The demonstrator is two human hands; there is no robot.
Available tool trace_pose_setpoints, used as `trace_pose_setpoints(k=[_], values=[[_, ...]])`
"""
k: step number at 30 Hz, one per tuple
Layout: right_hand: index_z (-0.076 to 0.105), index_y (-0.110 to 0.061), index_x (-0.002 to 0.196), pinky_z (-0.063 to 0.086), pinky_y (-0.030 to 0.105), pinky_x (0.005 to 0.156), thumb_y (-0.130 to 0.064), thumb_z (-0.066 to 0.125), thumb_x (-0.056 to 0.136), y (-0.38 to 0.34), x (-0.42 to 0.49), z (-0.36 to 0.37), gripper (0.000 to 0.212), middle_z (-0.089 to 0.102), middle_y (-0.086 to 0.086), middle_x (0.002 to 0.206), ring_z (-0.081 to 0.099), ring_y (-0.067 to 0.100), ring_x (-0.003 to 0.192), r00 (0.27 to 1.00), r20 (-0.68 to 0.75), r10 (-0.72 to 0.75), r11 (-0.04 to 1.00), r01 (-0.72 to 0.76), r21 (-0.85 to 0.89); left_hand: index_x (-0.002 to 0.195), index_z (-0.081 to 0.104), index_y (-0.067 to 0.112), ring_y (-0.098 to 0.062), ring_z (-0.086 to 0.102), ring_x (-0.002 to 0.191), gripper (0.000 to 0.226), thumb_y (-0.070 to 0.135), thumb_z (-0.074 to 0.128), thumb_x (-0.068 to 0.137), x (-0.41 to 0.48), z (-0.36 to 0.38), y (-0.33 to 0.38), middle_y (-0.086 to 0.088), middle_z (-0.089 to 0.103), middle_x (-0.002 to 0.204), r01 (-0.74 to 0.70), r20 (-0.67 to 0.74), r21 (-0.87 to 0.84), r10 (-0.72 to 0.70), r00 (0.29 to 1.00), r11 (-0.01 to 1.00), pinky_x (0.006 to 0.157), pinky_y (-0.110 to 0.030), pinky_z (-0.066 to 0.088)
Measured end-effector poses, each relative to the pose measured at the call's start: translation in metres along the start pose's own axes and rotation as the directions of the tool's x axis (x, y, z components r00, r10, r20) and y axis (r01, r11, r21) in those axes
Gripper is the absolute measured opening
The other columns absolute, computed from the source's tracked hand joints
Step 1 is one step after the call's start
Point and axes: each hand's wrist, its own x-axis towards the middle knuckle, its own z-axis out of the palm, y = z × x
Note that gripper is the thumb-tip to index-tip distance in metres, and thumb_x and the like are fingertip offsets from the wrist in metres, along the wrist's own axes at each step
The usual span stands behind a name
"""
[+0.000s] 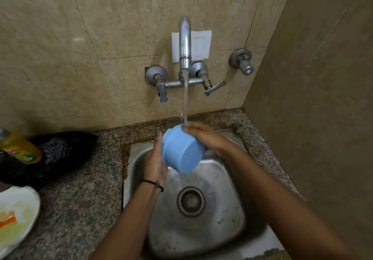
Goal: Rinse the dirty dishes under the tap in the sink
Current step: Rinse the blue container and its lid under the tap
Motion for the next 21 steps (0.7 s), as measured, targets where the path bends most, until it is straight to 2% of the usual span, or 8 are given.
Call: trace_pose_setpoints(k=[4,7,9,11,14,17,19,21], values=[[0.064,-0.002,0.089,0.049,0.038,0.074,-0.033,0.065,0.086,0.004,0.008,0.001,0.031,0.068,0.011,0.088,0.062,0.020,0.078,0.989,-0.024,-0.147,0.971,0.140,-0.193,0.107,0.068,0.019,-0.030,0.070,0.094,0.068,0.074,0.047,0.074,0.009,0.002,-0.006,-0.013,0.073,0.105,0.123,-0.070,0.057,-0.119,0.990,0.991,0.084,-0.046,0.055],[0.065,-0.002,0.078,0.045,0.030,0.069,-0.025,0.068,0.085,0.010,0.004,0.004,0.024,0.066,0.005,0.075,0.056,0.010,0.069,0.969,-0.037,-0.243,0.960,0.235,-0.155,0.112,0.065,0.019,-0.027,0.071,0.083,0.068,0.072,0.030,0.087,0.011,0.002,-0.009,-0.010,0.075,0.094,0.236,-0.036,0.022,-0.235,0.971,0.971,0.075,-0.042,0.054],[0.070,-0.009,0.081,0.044,0.022,0.070,-0.018,0.067,0.086,0.012,-0.005,0.007,0.011,0.066,-0.004,0.077,0.057,0.004,0.071,0.940,-0.061,-0.334,0.928,0.317,-0.197,0.109,0.062,0.023,-0.032,0.065,0.094,0.070,0.075,0.021,0.086,0.014,0.001,-0.009,-0.013,0.070,0.103,0.366,0.019,0.032,-0.367,0.930,0.930,0.078,-0.050,0.046],[0.071,-0.014,0.083,0.043,0.018,0.074,-0.016,0.067,0.085,0.014,-0.013,0.011,0.005,0.068,-0.006,0.082,0.059,0.003,0.077,0.873,-0.086,-0.480,0.842,0.431,-0.323,0.109,0.060,0.019,-0.038,0.058,0.105,0.069,0.074,0.023,0.087,0.011,0.004,-0.007,-0.019,0.064,0.112,0.486,0.129,-0.002,-0.482,0.867,0.874,0.085,-0.062,0.040],[0.073,-0.014,0.084,0.046,0.019,0.076,-0.015,0.066,0.085,0.018,-0.027,0.012,0.008,0.072,-0.001,0.086,0.061,0.008,0.082,0.766,-0.020,-0.643,0.656,0.537,-0.530,0.111,0.061,0.012,-0.034,0.063,0.095,0.049,0.052,0.039,0.093,0.013,0.008,-0.006,-0.018,0.068,0.103,0.444,0.169,-0.095,-0.425,0.889,0.891,0.081,-0.055,0.049],[0.074,-0.017,0.094,0.051,0.034,0.077,-0.017,0.060,0.089,0.010,-0.042,0.012,0.014,0.073,-0.001,0.098,0.065,0.014,0.091,0.832,0.077,-0.549,0.575,0.444,-0.688,0.099,0.065,0.013,-0.022,0.067,0.074,0.034,0.037,0.043,0.092,0.020,0.012,-0.004,-0.008,0.073,0.081,0.336,0.175,-0.116,-0.314,0.933,0.935,0.072,-0.041,0.052],[0.070,-0.022,0.108,0.052,0.035,0.081,-0.018,0.056,0.092,0.003,-0.048,0.015,0.022,0.071,0.001,0.109,0.064,0.019,0.099,0.881,0.099,-0.463,0.574,0.383,-0.724,0.097,0.065,0.015,-0.017,0.067,0.064,0.031,0.037,0.044,0.091,0.026,0.016,-0.002,-0.005,0.073,0.075,0.290,0.160,-0.089,-0.273,0.949,0.953,0.068,-0.036,0.050],[0.066,-0.024,0.117,0.051,0.036,0.081,-0.017,0.051,0.094,-0.004,-0.049,0.018,0.029,0.069,0.004,0.113,0.063,0.024,0.102,0.898,0.107,-0.426,0.551,0.352,-0.757,0.099,0.065,0.016,-0.018,0.067,0.068,0.033,0.041,0.045,0.090,0.031,0.023,-0.002,-0.004,0.073,0.075,0.271,0.150,-0.079,-0.257,0.955,0.959,0.070,-0.036,0.050]])
